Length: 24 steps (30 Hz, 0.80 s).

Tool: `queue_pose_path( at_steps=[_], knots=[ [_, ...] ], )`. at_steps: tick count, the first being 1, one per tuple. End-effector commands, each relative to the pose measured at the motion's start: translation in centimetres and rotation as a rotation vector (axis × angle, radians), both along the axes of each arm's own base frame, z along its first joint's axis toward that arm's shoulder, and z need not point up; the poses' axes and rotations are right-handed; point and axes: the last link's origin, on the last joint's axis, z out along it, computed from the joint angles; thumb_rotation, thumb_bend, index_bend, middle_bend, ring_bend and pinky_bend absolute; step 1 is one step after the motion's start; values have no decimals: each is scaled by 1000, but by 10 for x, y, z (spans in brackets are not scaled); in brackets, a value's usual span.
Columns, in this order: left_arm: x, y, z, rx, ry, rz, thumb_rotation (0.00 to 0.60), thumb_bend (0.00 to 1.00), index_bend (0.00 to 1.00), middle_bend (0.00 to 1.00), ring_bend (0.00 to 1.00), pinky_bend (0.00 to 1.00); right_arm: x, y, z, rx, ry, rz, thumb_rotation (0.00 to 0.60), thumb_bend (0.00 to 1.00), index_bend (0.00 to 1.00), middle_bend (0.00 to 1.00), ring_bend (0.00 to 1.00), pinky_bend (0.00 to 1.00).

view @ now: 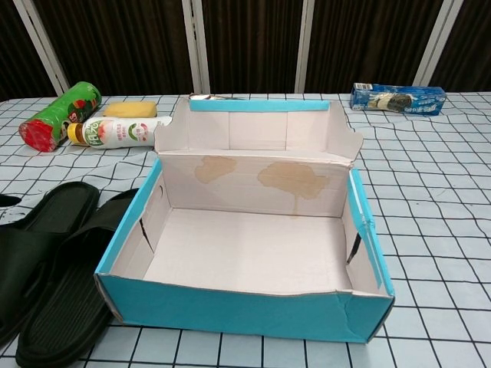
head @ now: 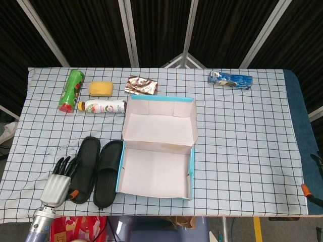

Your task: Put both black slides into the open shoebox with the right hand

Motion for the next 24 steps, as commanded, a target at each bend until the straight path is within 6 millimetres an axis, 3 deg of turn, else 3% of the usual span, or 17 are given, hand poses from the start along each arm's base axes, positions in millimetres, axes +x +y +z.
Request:
queue_pose_path(
  at_steps=[1, 24],
  knots=[
    [-2, 3, 0, 1, 1, 9, 600, 130, 23, 105, 0, 0, 0, 0, 0, 2, 3, -3, 600, 348, 105, 69, 47, 0],
    [-3, 14, 1, -22, 14, 26, 600, 137, 192, 194, 0, 0, 0, -1, -3, 13, 10, -10, 600, 348, 105, 69, 47, 0]
  ],
)
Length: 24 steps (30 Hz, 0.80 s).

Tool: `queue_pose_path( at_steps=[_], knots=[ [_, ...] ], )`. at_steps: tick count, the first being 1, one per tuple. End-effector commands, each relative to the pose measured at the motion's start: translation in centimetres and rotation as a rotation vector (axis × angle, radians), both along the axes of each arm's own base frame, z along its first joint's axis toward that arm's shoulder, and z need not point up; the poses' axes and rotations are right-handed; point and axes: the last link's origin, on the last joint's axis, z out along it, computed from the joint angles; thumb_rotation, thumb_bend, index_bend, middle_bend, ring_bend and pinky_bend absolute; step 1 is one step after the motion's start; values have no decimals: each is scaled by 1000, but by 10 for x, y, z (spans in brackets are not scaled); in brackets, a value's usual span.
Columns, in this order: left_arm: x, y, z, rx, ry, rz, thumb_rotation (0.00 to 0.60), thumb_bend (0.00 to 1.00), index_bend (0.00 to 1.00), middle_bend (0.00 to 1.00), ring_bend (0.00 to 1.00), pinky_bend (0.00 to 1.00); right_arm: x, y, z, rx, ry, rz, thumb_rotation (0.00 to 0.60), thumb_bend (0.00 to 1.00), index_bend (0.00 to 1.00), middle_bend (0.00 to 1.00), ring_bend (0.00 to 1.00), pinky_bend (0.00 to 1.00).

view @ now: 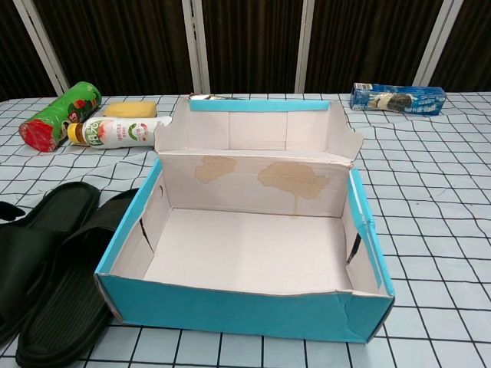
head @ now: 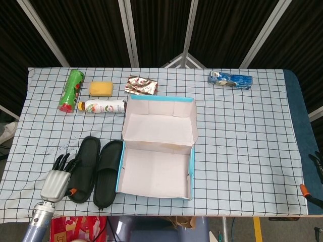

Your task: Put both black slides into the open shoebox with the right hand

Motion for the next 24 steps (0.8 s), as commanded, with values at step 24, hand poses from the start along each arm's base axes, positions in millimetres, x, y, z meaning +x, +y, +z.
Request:
queue_pose_path(
  at_steps=[24],
  knots=[
    [5, 3, 3, 14, -22, -21, 600, 372, 466, 426, 0, 0, 1, 1, 0, 0, 3, 4, 600, 349, 105, 69, 46, 0]
  ],
)
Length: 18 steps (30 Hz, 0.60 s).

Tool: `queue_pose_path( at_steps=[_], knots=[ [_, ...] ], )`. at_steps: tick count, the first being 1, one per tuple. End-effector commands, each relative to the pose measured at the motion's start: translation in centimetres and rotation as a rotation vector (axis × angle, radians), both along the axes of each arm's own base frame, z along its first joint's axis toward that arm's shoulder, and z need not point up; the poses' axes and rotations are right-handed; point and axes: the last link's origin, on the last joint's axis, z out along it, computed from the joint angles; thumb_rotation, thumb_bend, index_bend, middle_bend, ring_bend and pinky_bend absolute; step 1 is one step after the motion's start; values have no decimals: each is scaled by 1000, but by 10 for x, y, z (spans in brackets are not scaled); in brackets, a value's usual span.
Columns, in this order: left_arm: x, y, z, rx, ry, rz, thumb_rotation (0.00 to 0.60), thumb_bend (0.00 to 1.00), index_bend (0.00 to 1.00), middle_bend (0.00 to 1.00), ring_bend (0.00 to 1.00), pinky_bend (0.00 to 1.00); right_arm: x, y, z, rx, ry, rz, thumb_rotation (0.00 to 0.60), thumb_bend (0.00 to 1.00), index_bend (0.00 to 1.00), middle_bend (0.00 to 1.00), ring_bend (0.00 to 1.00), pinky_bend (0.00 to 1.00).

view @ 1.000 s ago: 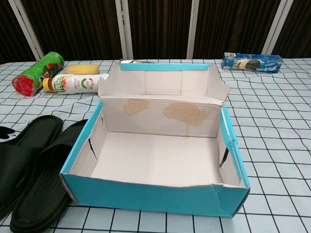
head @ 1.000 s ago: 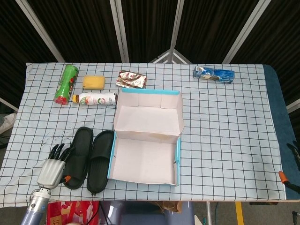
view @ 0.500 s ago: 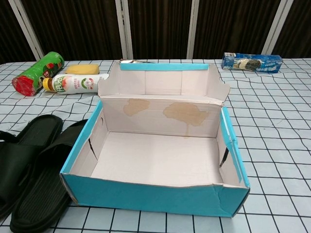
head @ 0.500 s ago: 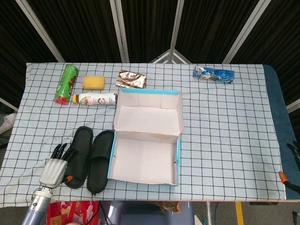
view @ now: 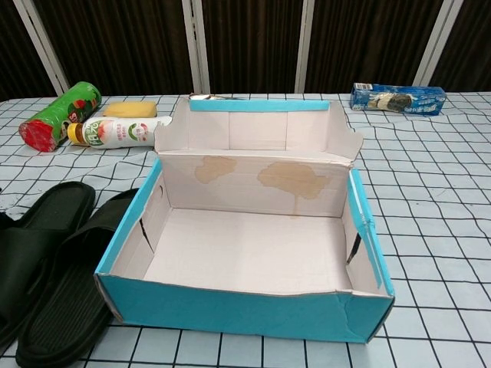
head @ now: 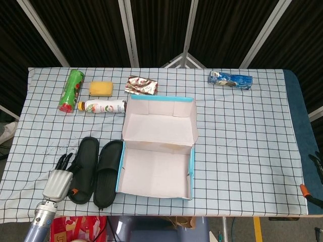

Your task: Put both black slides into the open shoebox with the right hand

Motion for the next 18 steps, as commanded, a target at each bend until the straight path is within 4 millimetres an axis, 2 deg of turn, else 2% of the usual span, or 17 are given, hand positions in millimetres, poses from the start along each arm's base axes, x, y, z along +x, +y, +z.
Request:
queue_pose_path(
  at_steps=[1, 7, 12, 16, 17, 18],
  knots=[
    [-1, 2, 7, 21, -3, -2, 600, 390, 489, 446, 0, 0, 0, 0, 0, 1, 0, 0, 600, 349, 105, 69, 47, 0],
    [1, 15, 47, 129, -24, -34, 600, 418, 538, 481, 3, 0, 0, 0, 0, 1, -3, -3, 600, 348, 105, 69, 47, 0],
    [15, 35, 102, 204, 76, -172, 600, 418, 533, 453, 3, 0, 1, 1, 1, 1, -9, -1, 600, 349, 105, 69, 47, 0],
    [57, 67, 157, 283, 285, -420, 600, 418, 518, 424, 3, 1, 3, 1, 0, 6, -11, 4, 600, 348, 105, 69, 47, 0],
    [66, 72, 165, 297, 322, -463, 600, 415, 508, 416, 3, 7, 3, 1, 0, 6, -11, 4, 600, 348, 105, 69, 47, 0],
    [85, 82, 179, 338, 405, -559, 600, 412, 503, 414, 3, 11, 3, 1, 0, 6, -13, 5, 600, 348, 105, 69, 47, 0]
  ],
)
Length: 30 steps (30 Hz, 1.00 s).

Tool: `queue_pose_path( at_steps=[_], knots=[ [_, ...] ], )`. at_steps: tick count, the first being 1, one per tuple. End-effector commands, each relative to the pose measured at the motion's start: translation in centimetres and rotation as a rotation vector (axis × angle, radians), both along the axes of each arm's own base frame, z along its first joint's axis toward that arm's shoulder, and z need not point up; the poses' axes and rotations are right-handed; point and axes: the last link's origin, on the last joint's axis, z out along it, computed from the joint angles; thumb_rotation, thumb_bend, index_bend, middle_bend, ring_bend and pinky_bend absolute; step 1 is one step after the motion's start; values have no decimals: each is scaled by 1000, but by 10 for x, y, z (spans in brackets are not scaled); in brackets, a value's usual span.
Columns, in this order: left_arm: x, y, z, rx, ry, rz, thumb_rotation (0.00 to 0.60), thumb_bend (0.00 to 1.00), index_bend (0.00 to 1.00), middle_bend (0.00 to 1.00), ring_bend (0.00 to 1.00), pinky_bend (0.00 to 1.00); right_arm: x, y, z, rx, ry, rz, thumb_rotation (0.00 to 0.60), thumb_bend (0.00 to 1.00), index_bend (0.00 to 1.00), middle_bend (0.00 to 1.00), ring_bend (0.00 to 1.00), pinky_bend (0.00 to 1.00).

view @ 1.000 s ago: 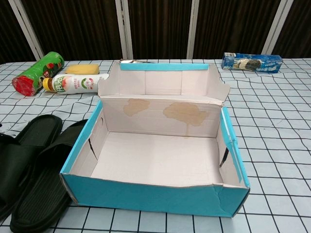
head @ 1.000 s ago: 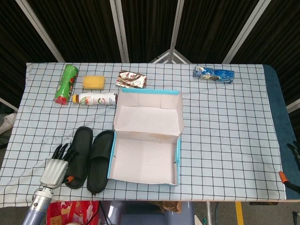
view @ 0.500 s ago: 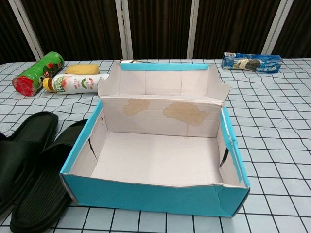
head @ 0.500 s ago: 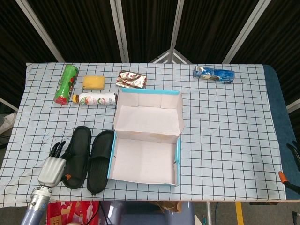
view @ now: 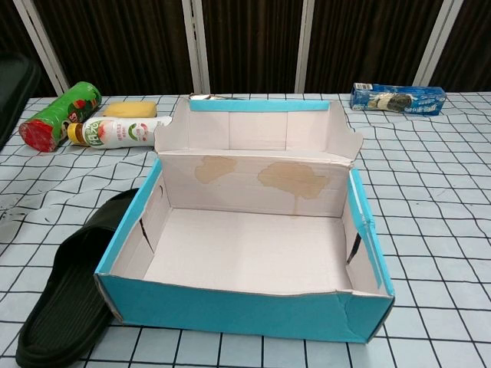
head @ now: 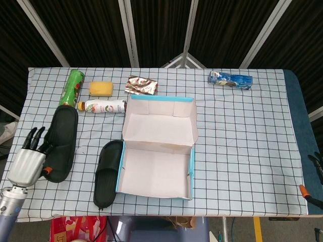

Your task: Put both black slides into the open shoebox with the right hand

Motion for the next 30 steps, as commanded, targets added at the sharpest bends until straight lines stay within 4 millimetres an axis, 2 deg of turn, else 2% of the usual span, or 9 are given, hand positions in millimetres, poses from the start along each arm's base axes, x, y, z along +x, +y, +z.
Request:
queue_pose_path(
  at_steps=[1, 3, 5, 8, 11, 16, 21, 30],
  knots=[
    [70, 37, 55, 135, 278, -320, 600, 408, 497, 414, 3, 18, 0, 0, 0, 0, -1, 0, 600, 348, 105, 69, 47, 0],
    [102, 48, 66, 180, 423, -458, 600, 405, 497, 414, 3, 21, 0, 0, 0, -2, -9, -2, 600, 348, 105, 69, 47, 0],
    [132, 55, 68, 221, 559, -601, 600, 406, 507, 418, 3, 21, 1, 0, 1, -6, -18, -3, 600, 348, 105, 69, 47, 0],
    [166, 57, 57, 258, 720, -789, 600, 411, 513, 425, 3, 21, 0, 2, 2, -5, -18, 1, 600, 349, 105, 69, 47, 0],
    [191, 56, 38, 256, 831, -937, 600, 418, 514, 432, 3, 21, -1, 2, 5, -13, -21, -4, 600, 349, 105, 69, 47, 0],
    [216, 55, -1, 229, 980, -1116, 600, 422, 514, 441, 3, 21, -3, 4, 9, -28, -28, -2, 600, 349, 105, 69, 47, 0],
    [235, 57, -35, 190, 1016, -1194, 600, 422, 514, 446, 3, 21, -4, 4, 9, -27, -32, -1, 600, 349, 105, 69, 47, 0],
    [247, 69, -77, 165, 1036, -1240, 600, 422, 514, 446, 3, 22, -7, 4, 12, -33, -44, -4, 600, 349, 105, 69, 47, 0]
  ],
)
